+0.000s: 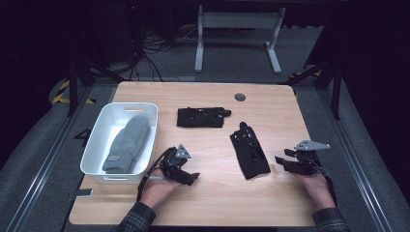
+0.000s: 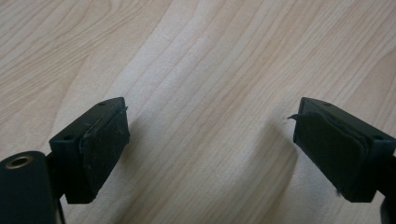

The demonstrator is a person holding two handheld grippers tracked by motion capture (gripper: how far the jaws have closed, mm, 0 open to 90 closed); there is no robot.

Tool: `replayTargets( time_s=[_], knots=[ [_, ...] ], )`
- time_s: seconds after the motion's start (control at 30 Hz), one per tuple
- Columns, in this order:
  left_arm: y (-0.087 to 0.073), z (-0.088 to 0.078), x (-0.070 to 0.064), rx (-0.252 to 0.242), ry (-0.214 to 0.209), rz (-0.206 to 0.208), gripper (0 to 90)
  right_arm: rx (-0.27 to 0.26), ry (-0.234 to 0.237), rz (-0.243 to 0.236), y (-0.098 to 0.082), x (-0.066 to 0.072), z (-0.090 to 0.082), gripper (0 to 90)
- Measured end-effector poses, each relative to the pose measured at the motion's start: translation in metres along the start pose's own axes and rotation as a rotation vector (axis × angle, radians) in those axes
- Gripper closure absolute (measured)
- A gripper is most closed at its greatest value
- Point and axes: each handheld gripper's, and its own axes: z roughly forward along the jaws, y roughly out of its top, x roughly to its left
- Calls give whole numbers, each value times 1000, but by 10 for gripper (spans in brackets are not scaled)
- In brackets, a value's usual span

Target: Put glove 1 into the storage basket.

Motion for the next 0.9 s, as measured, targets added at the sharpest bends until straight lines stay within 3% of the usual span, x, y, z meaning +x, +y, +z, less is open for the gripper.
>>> replayTargets(
  time_s=[0.1,0.2,0.23,0.43,0.6,0.63,0.9],
  knots=[
    [-2,1,0,-4,21,29,89,-7,37,-4,8,3,2,701],
    [-9,3,2,-65,12,37,68,-14,83,-17,17,10,5,858],
    [-9,3,2,-64,12,38,66,-13,96,-24,20,12,6,896],
    [-10,3,0,-63,16,35,58,10,149,-65,34,21,20,900],
    [-10,3,0,-63,15,33,60,16,146,-96,42,26,32,899],
    [-10,3,0,-63,15,35,60,23,146,-105,48,27,41,899],
    [-9,4,-1,-61,16,27,50,43,152,-104,59,27,66,900]
  ],
)
